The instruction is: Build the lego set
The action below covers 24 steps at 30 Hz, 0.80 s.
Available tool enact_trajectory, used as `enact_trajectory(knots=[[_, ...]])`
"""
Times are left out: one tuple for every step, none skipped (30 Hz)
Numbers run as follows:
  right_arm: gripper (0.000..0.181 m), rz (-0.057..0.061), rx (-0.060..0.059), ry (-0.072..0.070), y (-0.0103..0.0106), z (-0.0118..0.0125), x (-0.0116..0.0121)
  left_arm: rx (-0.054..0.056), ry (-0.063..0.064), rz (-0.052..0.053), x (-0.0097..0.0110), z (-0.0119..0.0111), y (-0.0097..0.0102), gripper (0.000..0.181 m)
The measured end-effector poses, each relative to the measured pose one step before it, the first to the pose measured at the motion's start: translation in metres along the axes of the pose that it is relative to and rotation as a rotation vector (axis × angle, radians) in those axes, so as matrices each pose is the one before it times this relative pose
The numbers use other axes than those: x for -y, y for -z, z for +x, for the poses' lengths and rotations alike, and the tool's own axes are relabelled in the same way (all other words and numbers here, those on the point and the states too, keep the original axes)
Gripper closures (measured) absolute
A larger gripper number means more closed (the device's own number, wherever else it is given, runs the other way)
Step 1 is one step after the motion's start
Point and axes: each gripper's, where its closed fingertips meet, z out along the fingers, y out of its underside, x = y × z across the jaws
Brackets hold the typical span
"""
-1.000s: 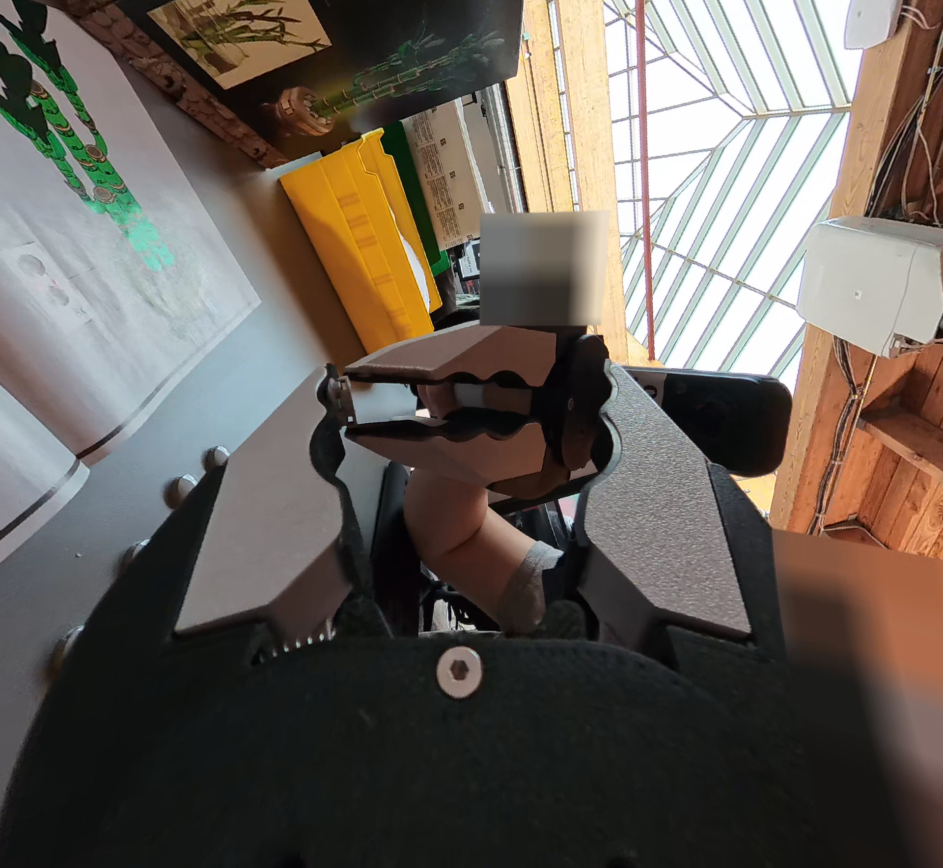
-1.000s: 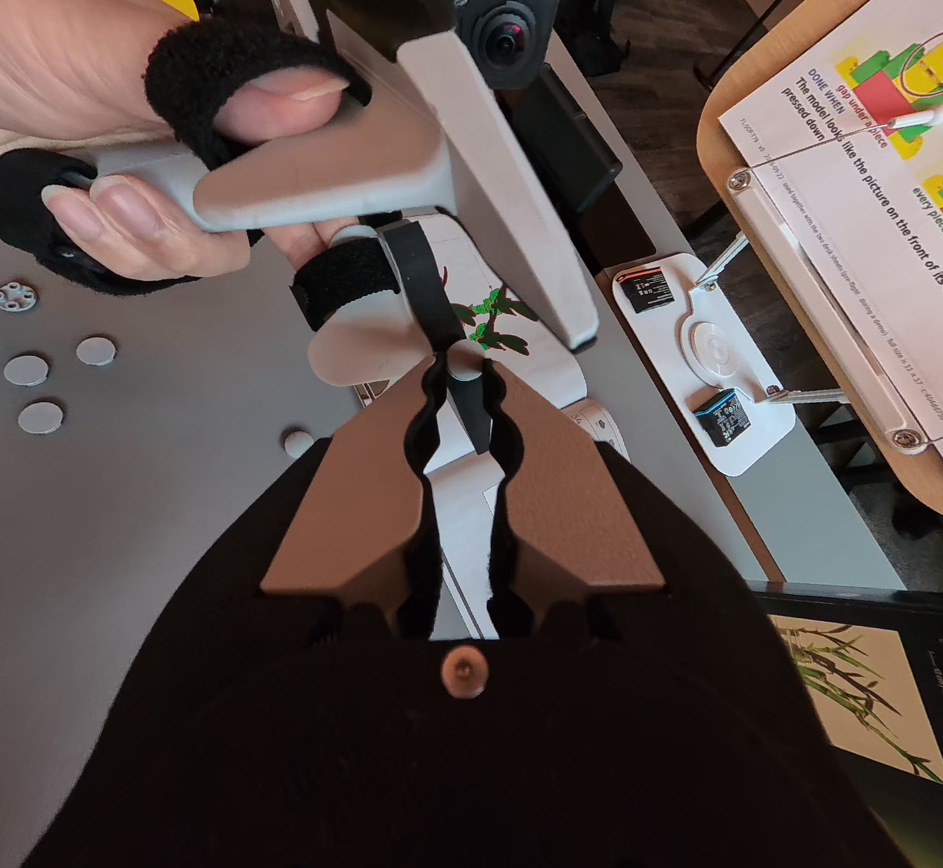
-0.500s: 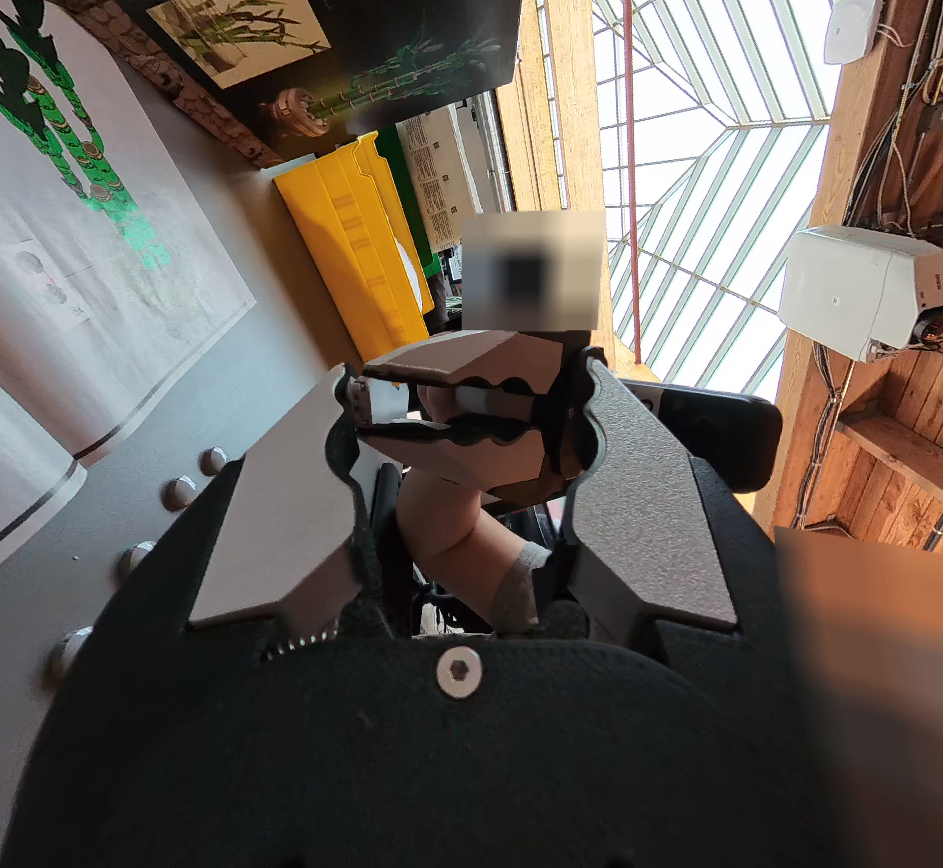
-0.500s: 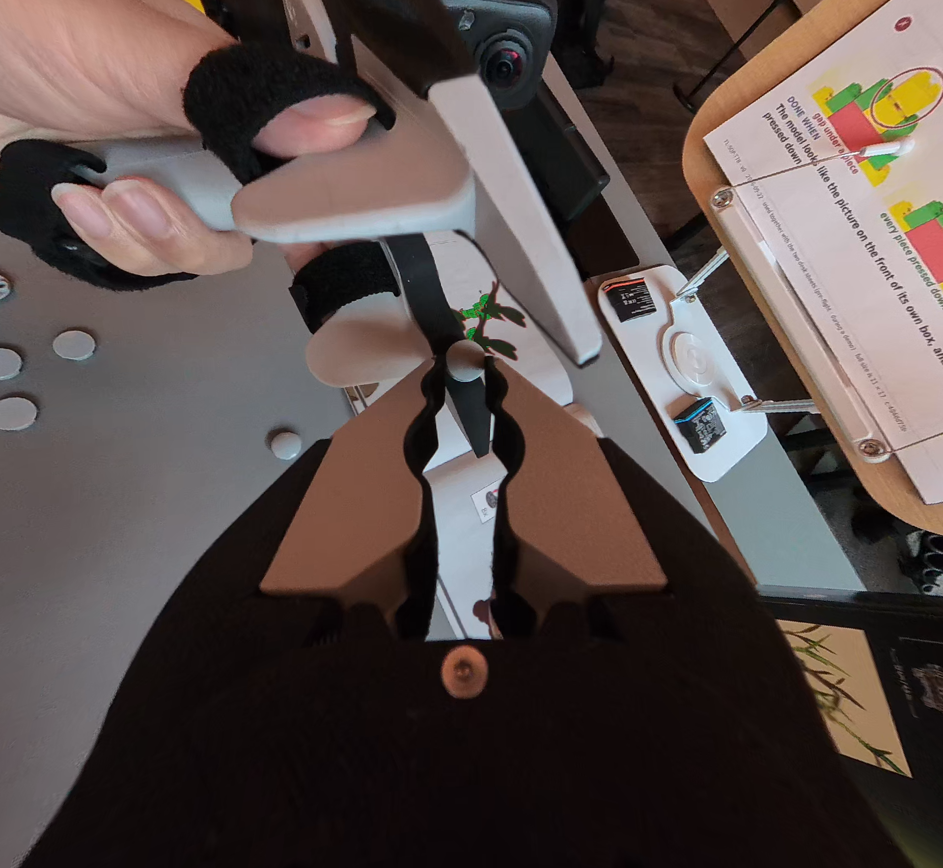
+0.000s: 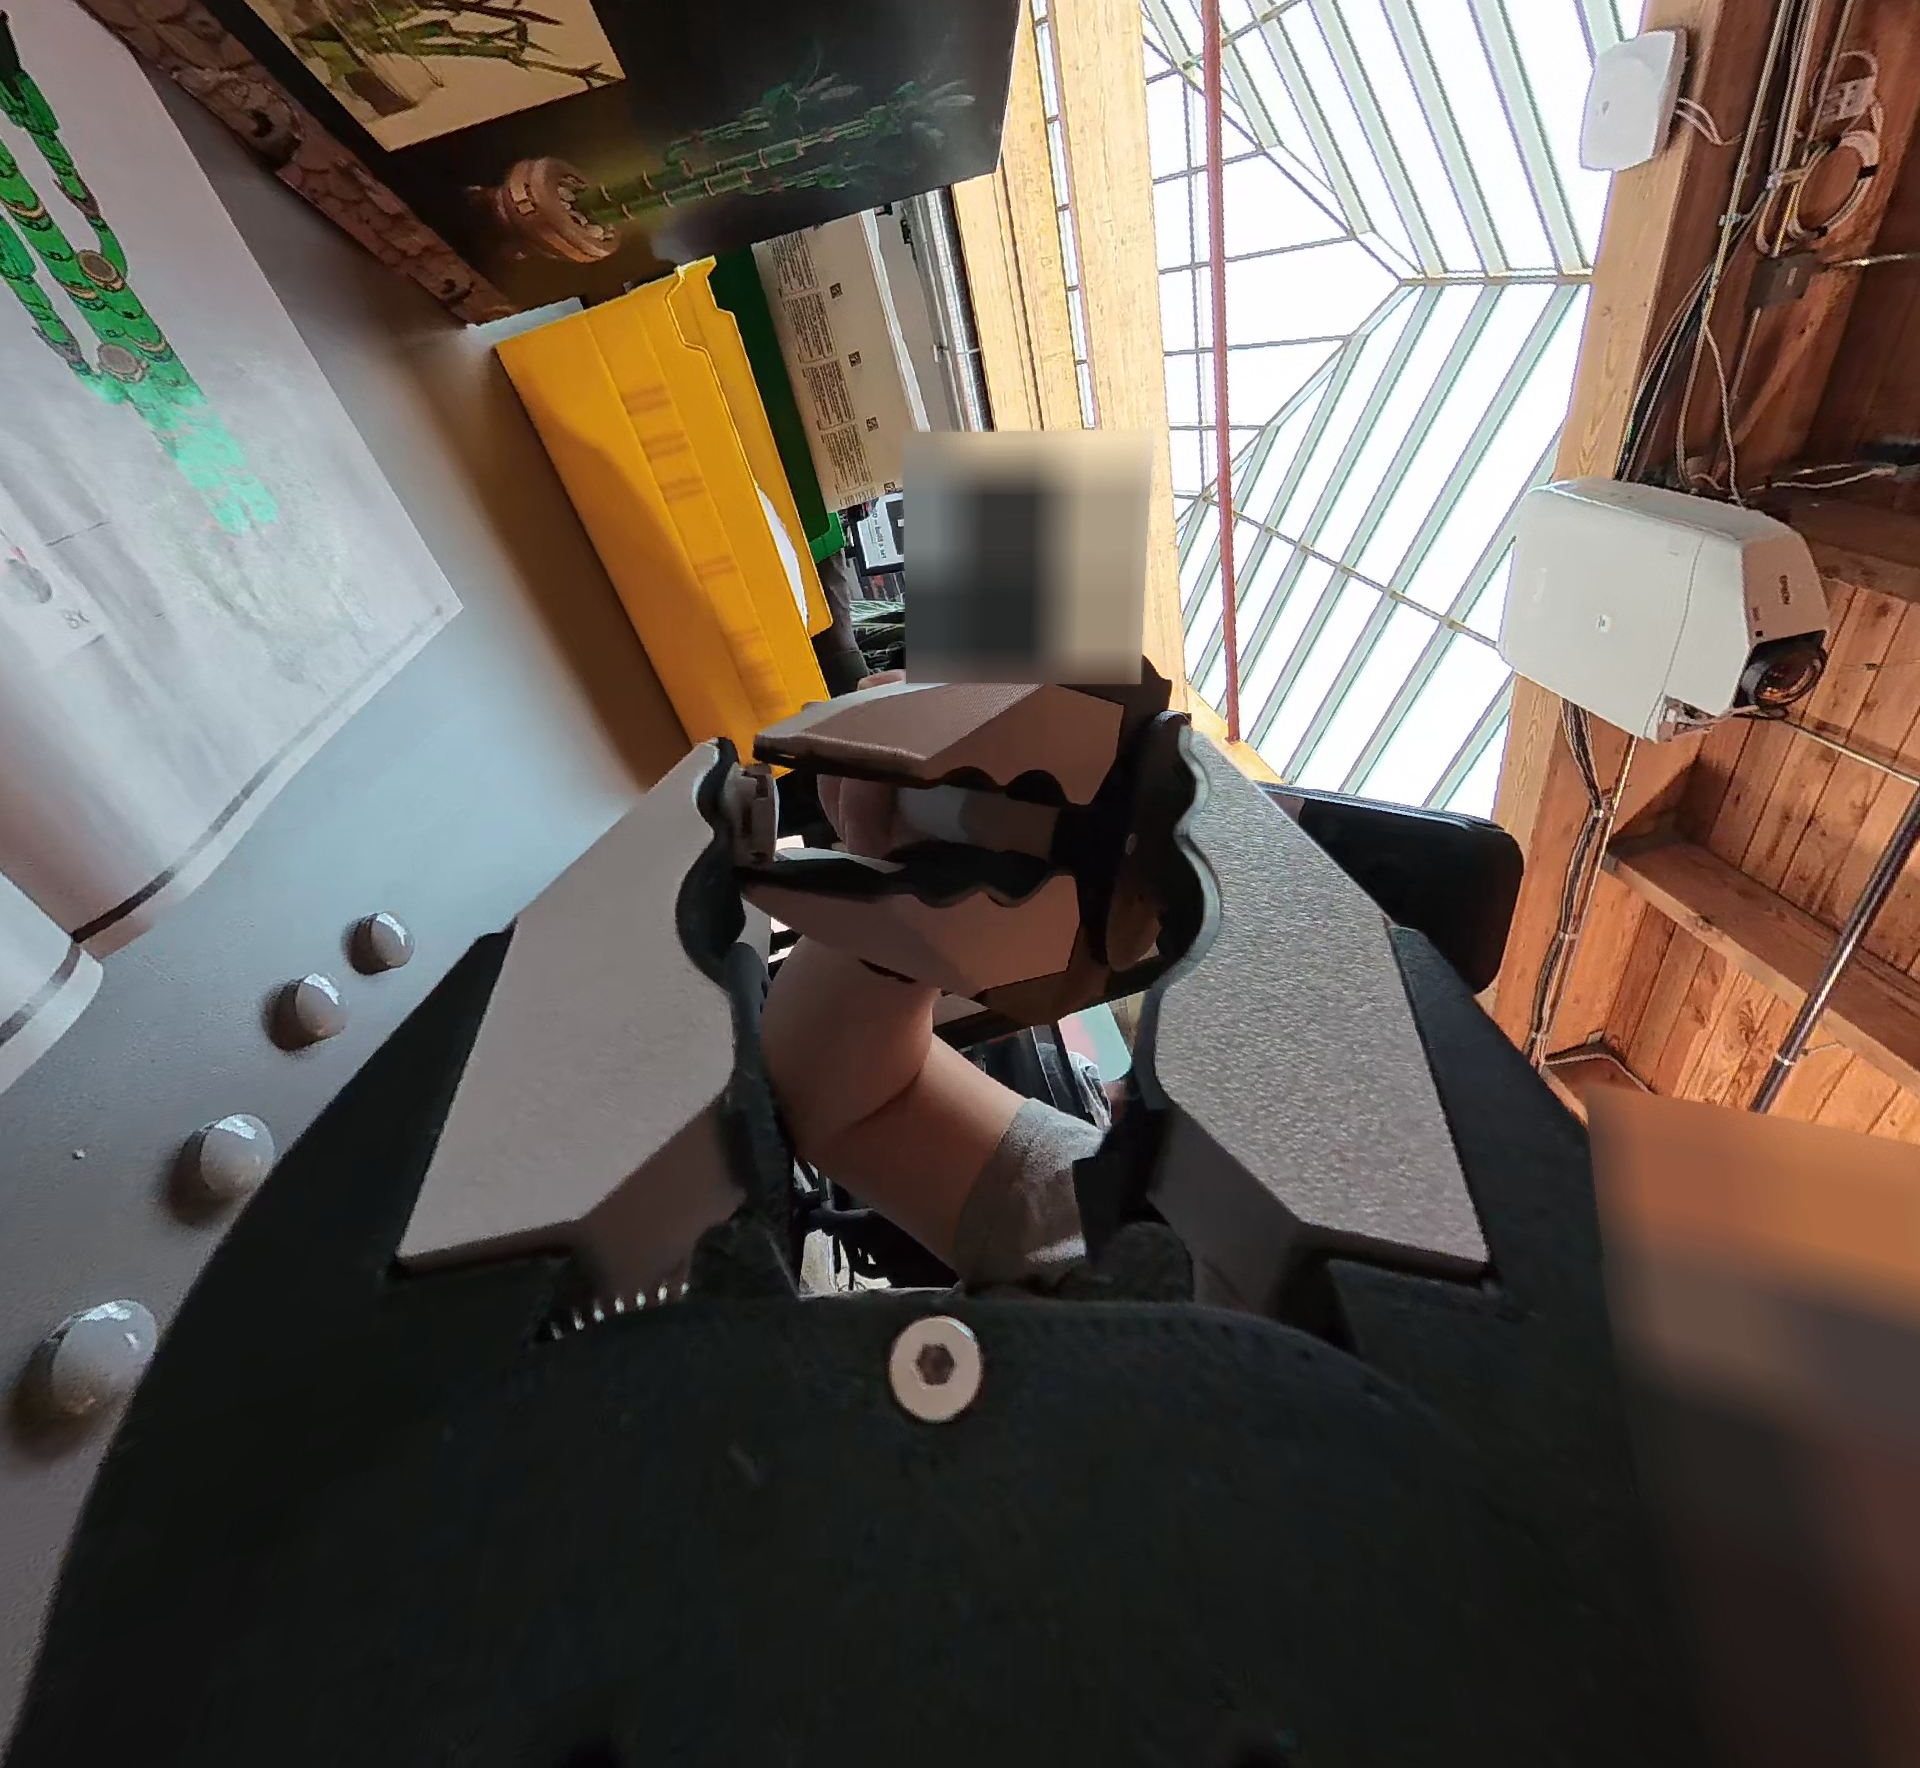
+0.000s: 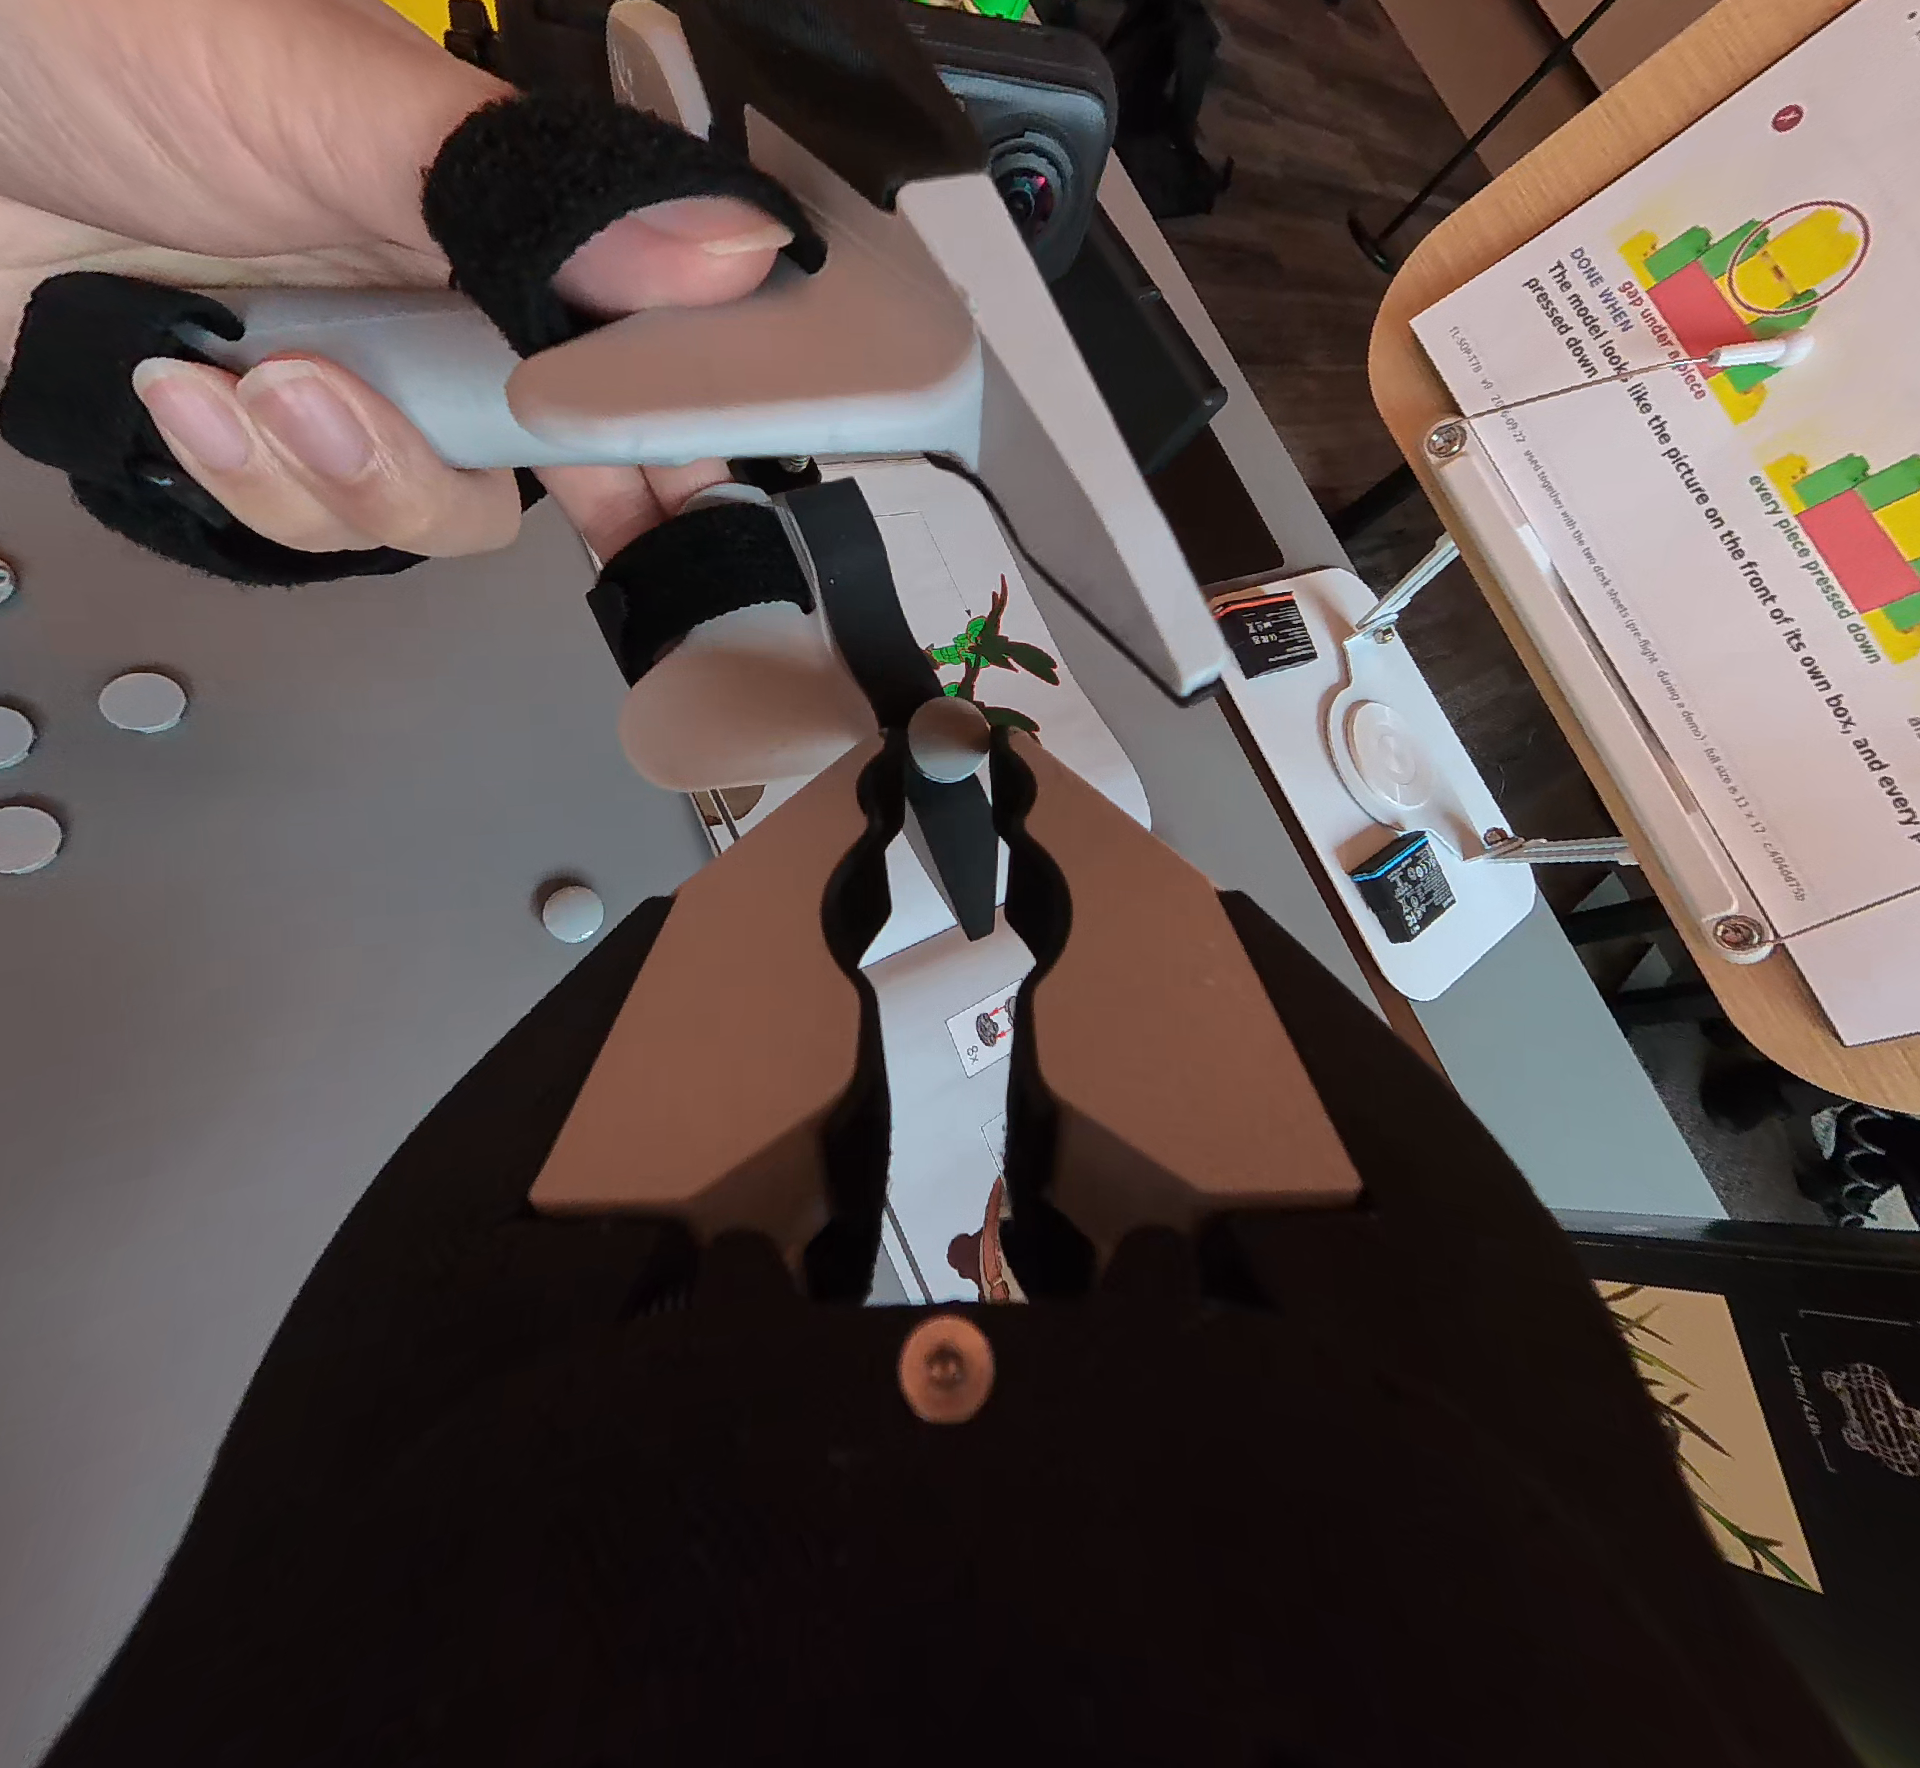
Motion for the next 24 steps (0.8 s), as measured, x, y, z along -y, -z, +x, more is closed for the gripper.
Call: enact_trajectory(knots=[[0.166, 0.0006, 0.001, -0.001, -0.00002, -0.00013, 0.00003, 0.0019, -0.0006, -0.0013, -0.00015, -0.00021, 0.00007, 0.101], [0.166, 0.0013, 0.0008, -0.0011, 0.00013, 0.00002, 0.00004, 0.0015, -0.0013, -0.0015, -0.00019, -0.00002, -0.00007, 0.101], [0.166, 0.0017, 0.0004, -0.0004, 0.00007, 0.00006, 0.00016, 0.0007, -0.0009, -0.0008, -0.00003, 0.00001, -0.00006, 0.101], [0.166, 0.0019, 0.0001, -0.0005, 0.00035, 0.00014, 0.00023, -0.0006, 0.0001, -0.0003, -0.0001, 0.00021, -0.00004, 0.102], [0.166, 0.0029, 0.0008, -0.0017, 0.00044, 0.00003, 0.00036, -0.0017, 0.0007, -0.0005, -0.00012, 0.00027, -0.0001, 0.103], [0.166, 0.0034, 0.0009, -0.0027, 0.00045, 0.00015, 0.00054, -0.0026, 0.001, -0.0005, -0.0001, 0.00034, 0.00005, 0.104], [0.166, 0.0044, 0.0004, -0.0022, 0.00044, 0.00024, 0.00053, -0.0035, 0.0011, 0.0, 0.00005, 0.00058, 0.00013, 0.105], [0.166, 0.0028, 0.0008, -0.0024, 0.00023, 0.00004, 0.00032, -0.0027, 0.001, 0.0002, -0.00001, 0.00048, 0.00007, 0.105], [0.165, 0.0017, 0.0021, -0.0012, 0.0001, -0.00016, 0.00011, -0.0009, 0.0006, -0.0005, -0.00008, 0.00029, 0.0001, 0.105], [0.165, 0.0011, 0.0013, 0.0008, 0.00004, -0.00011, 0.00006, 0.0004, -0.0001, -0.0012, -0.0002, 0.00002, -0.00006, 0.105], [0.165, 0.0011, -0.0004, 0.0006, 0.00015, 0.00014, -0.00002, 0.0006, -0.0006, -0.0014, -0.0002, 0.00005, -0.00007, 0.105], [0.164, 0.001, -0.0003, -0.0017, 0.00015, 0.00031, 0.00004, 0.0006, -0.0005, -0.0011, -0.00007, -0.00017, -0.0001, 0.106], [0.164, 0.0008, 0.0022, -0.0021, 0.00016, -0.00008, 0.00002, 0.0, 0.0001, -0.0011, -0.0002, -0.00001, -0.00006, 0.106], [0.164, 0.0026, 0.0011, -0.0008, 0.0002, 0.00006, 0.00022, -0.0012, 0.0005, -0.001, -0.0001, -0.00004, -0.00008, 0.107], [0.164, 0.0028, 0.002, -0.0009, 0.00014, -0.00012, 0.00018, -0.0017, 0.0009, -0.0001, 0.00005, 0.0002, 0.00007, 0.108], [0.163, 0.0026, 0.0052, -0.0023, -0.00001, -0.00055, 0.0002, -0.0023, 0.0013, 0.0005, 0.00005, 0.00013, 0.00015, 0.108], [0.161, 0.0031, 0.0074, -0.0022, -0.00023, -0.00115, 0.00029, -0.0043, 0.0004, 0.0013, 0.00037, 0.00043, 0.00016, 0.109], [0.161, 0.0023, 0.0026, -0.0012, -0.00008, -0.00051, 0.0003, -0.0021, 0.0005, 0.001, 0.00039, 0.00024, 0.00031, 0.11], [0.161, 0.0007, -0.0012, 0.0014, -0.00013, -0.00002, 0.00005, -0.0003, 0.0002, 0.0, 0.00006, -0.00011, 0.0003, 0.11], [0.161, 0.0001, -0.0014, 0.0002, -0.00012, 0.00002, 0.00006, 0.0008, -0.001, -0.0003, 0.00007, -0.00006, 0.00027, 0.111], [0.161, 0.0002, 0.0005, -0.0004, -0.00017, -0.00017, 0.00003, 0.0024, -0.0021, -0.0003, 0.00012, -0.00039, 0.00018, 0.111], [0.16, 0.0002, -0.0013, 0.0006, -0.00001, 0.00005, -0.00001, 0.0018, -0.0014, -0.0006, -0.00006, -0.00026, 0.00003, 0.112], [0.16, 0.001, -0.0022, 0.002, 0.00014, 0.00021, 0.00014, -0.0003, 0.0003, -0.0011, -0.00009, -0.00005, 0.00014, 0.112], [0.159, 0.0026, -0.0049, 0.0024, 0.00045, 0.00066, 0.00047, -0.0021, 0.0006, -0.0005, 0.00002, 0.00011, 0.00003, 0.113]])
